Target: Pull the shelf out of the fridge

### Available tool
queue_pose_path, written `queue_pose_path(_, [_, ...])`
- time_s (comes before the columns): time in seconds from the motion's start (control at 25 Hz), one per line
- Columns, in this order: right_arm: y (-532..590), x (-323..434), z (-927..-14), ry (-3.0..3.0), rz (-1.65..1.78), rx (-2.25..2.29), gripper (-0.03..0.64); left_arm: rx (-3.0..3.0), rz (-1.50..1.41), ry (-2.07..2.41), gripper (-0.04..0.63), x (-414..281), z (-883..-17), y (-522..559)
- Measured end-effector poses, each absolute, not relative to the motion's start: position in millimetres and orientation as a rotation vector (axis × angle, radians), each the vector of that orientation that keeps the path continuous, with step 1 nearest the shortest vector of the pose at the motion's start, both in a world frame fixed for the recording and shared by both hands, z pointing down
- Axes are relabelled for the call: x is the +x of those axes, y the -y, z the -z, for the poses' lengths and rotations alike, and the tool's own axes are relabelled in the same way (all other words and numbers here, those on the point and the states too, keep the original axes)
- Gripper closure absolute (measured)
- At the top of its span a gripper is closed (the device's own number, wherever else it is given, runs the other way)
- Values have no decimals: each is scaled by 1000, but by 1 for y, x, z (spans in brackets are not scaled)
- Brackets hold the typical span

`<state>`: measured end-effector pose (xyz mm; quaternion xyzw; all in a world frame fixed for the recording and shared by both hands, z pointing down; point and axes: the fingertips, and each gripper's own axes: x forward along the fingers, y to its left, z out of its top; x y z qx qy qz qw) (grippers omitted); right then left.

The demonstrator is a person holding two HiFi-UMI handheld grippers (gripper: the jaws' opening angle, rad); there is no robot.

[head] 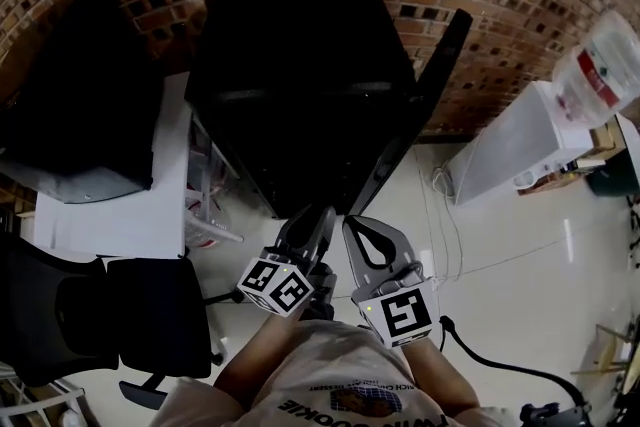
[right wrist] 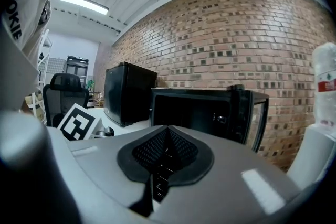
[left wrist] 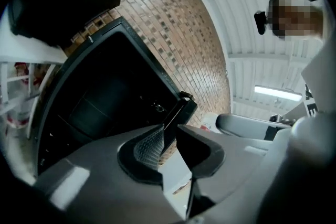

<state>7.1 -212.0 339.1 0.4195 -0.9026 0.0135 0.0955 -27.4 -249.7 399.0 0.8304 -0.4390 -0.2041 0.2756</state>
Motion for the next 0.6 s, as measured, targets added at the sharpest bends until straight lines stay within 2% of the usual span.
queue_pose_path(0.36, [254,-4,-344,2617,-62,1247,612,1970,792,1042,478,-62,-456,319])
queue_pose_path(0.6, [266,1,-348,2570,-103,1272,612,1774,887,1019,417,-78,-524,361])
